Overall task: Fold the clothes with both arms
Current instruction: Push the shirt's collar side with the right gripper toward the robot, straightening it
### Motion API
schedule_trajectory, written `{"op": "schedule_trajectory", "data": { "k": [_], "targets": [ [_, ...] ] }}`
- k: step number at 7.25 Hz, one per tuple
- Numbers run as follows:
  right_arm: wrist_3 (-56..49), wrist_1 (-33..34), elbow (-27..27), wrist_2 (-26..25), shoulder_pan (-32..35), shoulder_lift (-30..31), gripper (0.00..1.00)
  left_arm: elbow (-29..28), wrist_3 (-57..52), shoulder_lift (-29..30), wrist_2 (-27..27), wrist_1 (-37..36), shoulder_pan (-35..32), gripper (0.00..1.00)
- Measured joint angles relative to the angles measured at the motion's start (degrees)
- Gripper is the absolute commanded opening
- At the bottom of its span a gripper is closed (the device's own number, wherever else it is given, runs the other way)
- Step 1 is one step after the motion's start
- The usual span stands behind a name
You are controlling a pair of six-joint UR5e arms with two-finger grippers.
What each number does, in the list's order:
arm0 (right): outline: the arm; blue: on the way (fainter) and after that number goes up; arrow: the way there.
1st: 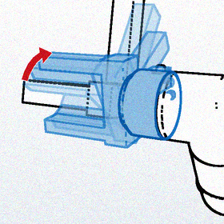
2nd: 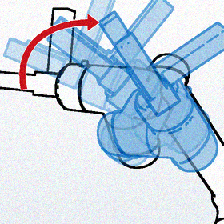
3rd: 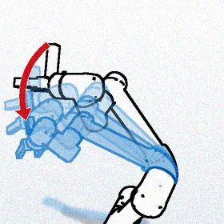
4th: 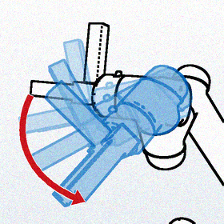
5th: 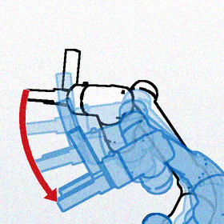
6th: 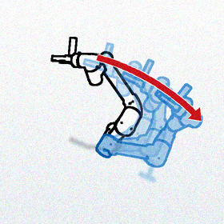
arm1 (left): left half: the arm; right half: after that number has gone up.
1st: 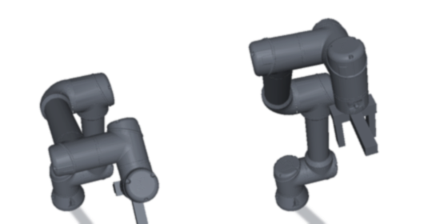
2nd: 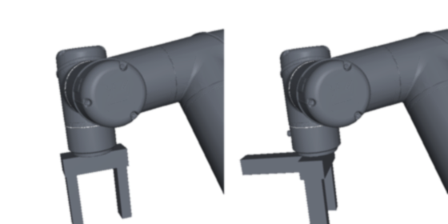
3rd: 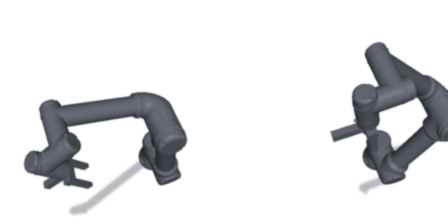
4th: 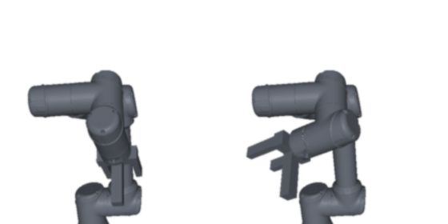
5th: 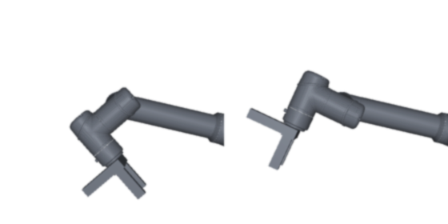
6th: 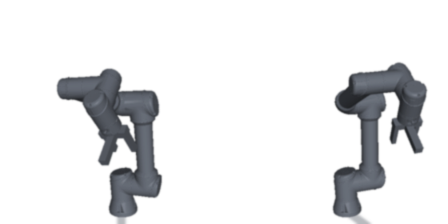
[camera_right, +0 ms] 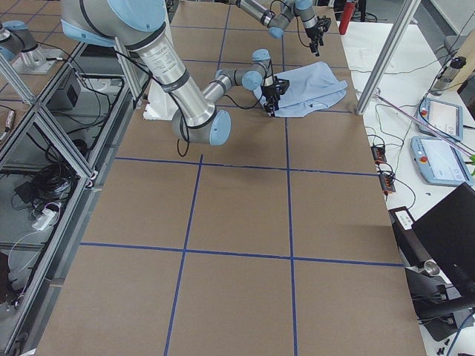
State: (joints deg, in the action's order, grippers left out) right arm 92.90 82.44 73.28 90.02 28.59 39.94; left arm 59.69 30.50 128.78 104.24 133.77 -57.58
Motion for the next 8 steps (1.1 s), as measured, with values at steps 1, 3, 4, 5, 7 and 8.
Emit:
{"op": "schedule_trajectory", "data": {
  "k": [1, 3, 4, 5, 7, 8],
  "targets": [
    [0.0, 0.0, -0.2, -0.1, -0.1, 0.1, 0.14, 0.0, 0.0, -0.1, 0.0, 0.0, 0.0, 1.00],
    [-0.1, 0.0, -0.2, -0.1, -0.2, 0.1, 0.00, 0.1, 0.0, -0.1, 0.0, 0.0, 0.0, 1.00],
    [-0.1, 0.0, -0.2, -0.1, -0.2, 0.1, 0.00, 0.1, 0.0, -0.1, 0.0, 0.0, 0.0, 1.00],
    [-0.2, -0.1, -0.2, -0.1, -0.1, 0.1, 0.00, 0.1, 0.0, -0.1, 0.0, 0.0, 0.0, 1.00],
    [-0.6, 0.1, 2.9, 0.5, 0.8, 2.1, 0.00, 0.5, 0.1, -0.1, 0.0, 0.0, 0.0, 1.00],
    [-0.6, 0.2, 8.2, 0.6, 0.7, 6.3, 0.00, 0.9, 0.3, -0.1, 0.0, 0.0, 0.1, 1.00]
  ]
}}
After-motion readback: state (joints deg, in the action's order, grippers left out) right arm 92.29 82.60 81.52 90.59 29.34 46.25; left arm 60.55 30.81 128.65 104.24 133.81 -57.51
